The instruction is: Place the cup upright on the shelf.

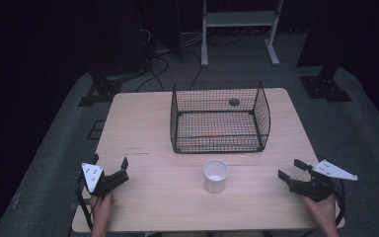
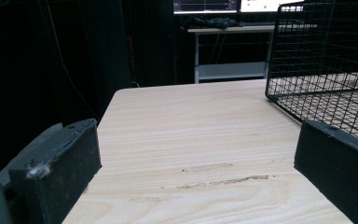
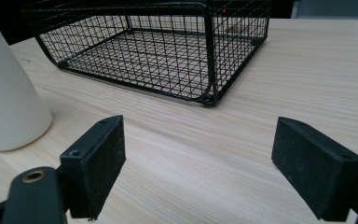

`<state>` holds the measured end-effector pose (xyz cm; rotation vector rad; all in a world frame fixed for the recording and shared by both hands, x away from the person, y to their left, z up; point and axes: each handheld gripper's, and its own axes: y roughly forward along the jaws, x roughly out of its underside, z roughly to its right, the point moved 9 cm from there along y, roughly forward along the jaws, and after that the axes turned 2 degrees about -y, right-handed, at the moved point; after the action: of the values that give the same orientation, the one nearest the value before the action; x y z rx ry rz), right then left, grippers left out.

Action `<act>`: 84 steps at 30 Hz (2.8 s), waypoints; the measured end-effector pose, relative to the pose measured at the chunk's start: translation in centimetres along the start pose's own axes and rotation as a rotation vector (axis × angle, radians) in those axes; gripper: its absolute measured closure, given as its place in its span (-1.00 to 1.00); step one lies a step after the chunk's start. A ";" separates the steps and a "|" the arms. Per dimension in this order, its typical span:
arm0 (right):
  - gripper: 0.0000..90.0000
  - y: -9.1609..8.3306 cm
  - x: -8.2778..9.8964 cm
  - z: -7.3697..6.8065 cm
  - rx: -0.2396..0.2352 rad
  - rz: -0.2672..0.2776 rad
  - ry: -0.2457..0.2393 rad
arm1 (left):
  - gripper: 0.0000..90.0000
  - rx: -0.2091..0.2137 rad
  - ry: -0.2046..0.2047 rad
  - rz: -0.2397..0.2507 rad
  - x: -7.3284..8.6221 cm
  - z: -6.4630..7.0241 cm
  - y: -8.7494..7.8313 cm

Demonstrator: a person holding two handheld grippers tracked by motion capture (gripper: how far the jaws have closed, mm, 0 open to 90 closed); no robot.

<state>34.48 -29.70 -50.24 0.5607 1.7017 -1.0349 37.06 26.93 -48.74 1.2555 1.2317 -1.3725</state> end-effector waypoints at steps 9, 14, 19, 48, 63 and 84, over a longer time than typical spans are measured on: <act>-0.67 0.0 -0.4 -0.3 -0.005 -0.020 -0.014 | -1.00 0.001 0.003 0.003 0.0 0.1 0.0; -0.69 0.0 -0.9 -0.8 -0.017 -0.027 -0.027 | -1.00 0.005 0.001 0.004 0.0 0.1 0.0; -0.70 0.4 -1.4 -1.8 -0.040 -0.045 -0.051 | -1.00 0.007 0.005 0.005 0.0 0.1 -0.1; -0.82 2.3 -3.3 -7.5 -0.220 -0.115 -0.131 | -1.00 0.009 0.004 0.005 0.0 0.1 -0.1; -0.93 3.4 -3.3 -11.3 -0.303 -0.149 -0.191 | -1.00 0.012 0.000 0.006 0.0 0.1 0.0; -0.96 5.6 -3.4 -15.2 -0.383 -0.174 -0.245 | -1.00 0.014 0.001 0.007 0.0 0.1 -0.1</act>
<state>32.12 -13.50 -47.54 0.0374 1.6899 -0.8275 36.99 26.81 -48.70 1.2689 1.2199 -1.3778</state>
